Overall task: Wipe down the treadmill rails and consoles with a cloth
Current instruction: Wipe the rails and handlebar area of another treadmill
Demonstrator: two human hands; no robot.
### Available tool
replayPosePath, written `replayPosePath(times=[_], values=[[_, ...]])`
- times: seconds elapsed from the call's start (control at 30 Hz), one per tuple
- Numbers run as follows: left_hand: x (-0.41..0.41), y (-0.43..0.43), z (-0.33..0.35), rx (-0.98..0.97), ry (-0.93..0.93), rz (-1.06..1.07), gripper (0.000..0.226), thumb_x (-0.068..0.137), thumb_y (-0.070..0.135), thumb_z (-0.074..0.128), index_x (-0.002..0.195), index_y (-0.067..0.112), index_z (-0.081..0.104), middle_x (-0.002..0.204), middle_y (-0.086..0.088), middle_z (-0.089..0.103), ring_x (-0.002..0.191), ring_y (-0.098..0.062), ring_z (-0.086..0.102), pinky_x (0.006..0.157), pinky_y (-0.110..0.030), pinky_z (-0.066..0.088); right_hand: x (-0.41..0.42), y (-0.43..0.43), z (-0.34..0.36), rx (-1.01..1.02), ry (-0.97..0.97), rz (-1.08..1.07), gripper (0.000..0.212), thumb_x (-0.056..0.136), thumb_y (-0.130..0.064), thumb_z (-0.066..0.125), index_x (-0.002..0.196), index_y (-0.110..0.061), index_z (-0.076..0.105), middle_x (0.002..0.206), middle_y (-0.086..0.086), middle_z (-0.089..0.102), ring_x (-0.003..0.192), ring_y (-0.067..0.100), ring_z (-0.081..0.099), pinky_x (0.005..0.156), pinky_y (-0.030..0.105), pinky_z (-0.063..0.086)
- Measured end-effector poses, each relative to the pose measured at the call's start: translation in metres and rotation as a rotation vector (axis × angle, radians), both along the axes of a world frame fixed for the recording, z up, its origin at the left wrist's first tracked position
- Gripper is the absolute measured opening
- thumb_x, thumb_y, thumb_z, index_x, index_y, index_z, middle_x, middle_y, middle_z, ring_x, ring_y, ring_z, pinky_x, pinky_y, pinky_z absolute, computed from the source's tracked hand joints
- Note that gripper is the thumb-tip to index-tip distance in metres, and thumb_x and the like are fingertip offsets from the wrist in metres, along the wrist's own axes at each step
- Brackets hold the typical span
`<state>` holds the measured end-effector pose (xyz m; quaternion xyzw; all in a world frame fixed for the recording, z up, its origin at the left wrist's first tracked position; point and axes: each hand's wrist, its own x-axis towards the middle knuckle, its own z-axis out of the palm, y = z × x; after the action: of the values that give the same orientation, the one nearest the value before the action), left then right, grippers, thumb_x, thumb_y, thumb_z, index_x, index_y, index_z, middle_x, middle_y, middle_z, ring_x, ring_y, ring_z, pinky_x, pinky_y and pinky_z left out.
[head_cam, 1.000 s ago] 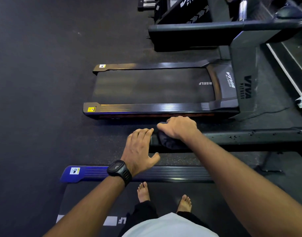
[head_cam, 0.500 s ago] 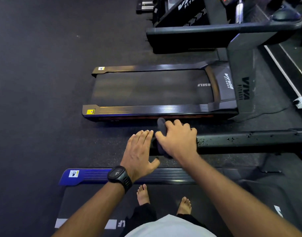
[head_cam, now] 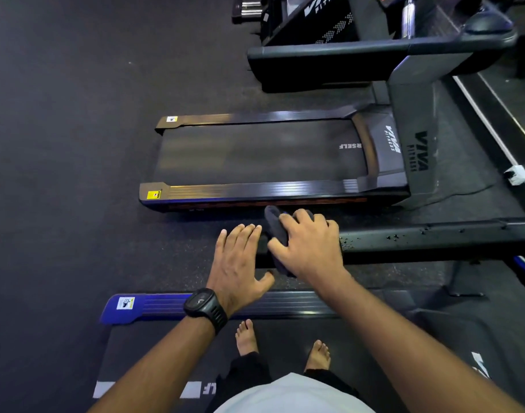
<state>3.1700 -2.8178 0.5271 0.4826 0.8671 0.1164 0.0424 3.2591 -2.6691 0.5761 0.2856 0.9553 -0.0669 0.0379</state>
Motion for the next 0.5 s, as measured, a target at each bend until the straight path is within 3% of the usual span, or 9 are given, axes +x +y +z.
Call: replayPosePath(times=[0.1,0.17,0.23,0.3,0.37,0.5], values=[[0.001,0.002,0.0,-0.003,0.014,0.007,0.089,0.073,0.056,0.048,0.148,0.008,0.042,0.147,-0.009,0.048,0.14,-0.028,0.038,0.119,-0.058,0.022,-0.031,0.026,0.008,-0.263,-0.199,-0.104,0.061,0.083,-0.069,0.035,0.118,-0.029,0.067,0.121,0.002,0.066,0.112,0.034,0.061,0.093,0.047,0.048],[0.002,0.002,0.0,-0.012,0.02,0.006,0.089,0.074,0.057,0.047,0.148,0.008,0.041,0.147,-0.009,0.047,0.141,-0.028,0.037,0.12,-0.057,0.021,-0.049,0.04,0.009,-0.324,-0.278,-0.167,0.066,0.083,-0.068,0.036,0.121,-0.025,0.069,0.125,0.007,0.067,0.117,0.036,0.06,0.096,0.05,0.048],[0.002,0.002,0.002,-0.026,0.024,-0.003,0.09,0.075,0.057,0.045,0.15,0.008,0.039,0.15,-0.009,0.045,0.142,-0.029,0.035,0.121,-0.057,0.018,-0.042,0.031,0.005,-0.278,-0.205,-0.196,0.062,0.086,-0.065,0.036,0.12,-0.023,0.068,0.123,0.006,0.066,0.114,0.036,0.06,0.094,0.049,0.045],[0.003,0.001,0.002,-0.029,0.027,-0.002,0.091,0.074,0.058,0.044,0.15,0.009,0.038,0.151,-0.009,0.044,0.144,-0.029,0.033,0.121,-0.058,0.017,-0.014,0.01,-0.001,-0.091,-0.028,-0.133,0.059,0.085,-0.064,0.033,0.116,-0.026,0.066,0.117,0.003,0.064,0.107,0.034,0.059,0.089,0.048,0.043],[0.004,0.002,0.001,-0.023,0.029,0.009,0.091,0.073,0.057,0.045,0.15,0.009,0.038,0.151,-0.008,0.044,0.144,-0.029,0.032,0.121,-0.058,0.017,0.003,0.002,0.001,0.004,0.02,-0.053,0.06,0.081,-0.066,0.031,0.113,-0.029,0.066,0.113,0.0,0.064,0.102,0.033,0.06,0.086,0.046,0.044],[0.006,0.005,0.001,-0.062,0.053,-0.005,0.092,0.075,0.06,0.042,0.151,0.01,0.035,0.153,-0.007,0.041,0.145,-0.027,0.03,0.121,-0.059,0.013,-0.035,0.038,0.009,-0.31,-0.277,-0.138,0.068,0.08,-0.071,0.034,0.121,-0.029,0.069,0.128,0.004,0.066,0.119,0.036,0.059,0.097,0.049,0.048]])
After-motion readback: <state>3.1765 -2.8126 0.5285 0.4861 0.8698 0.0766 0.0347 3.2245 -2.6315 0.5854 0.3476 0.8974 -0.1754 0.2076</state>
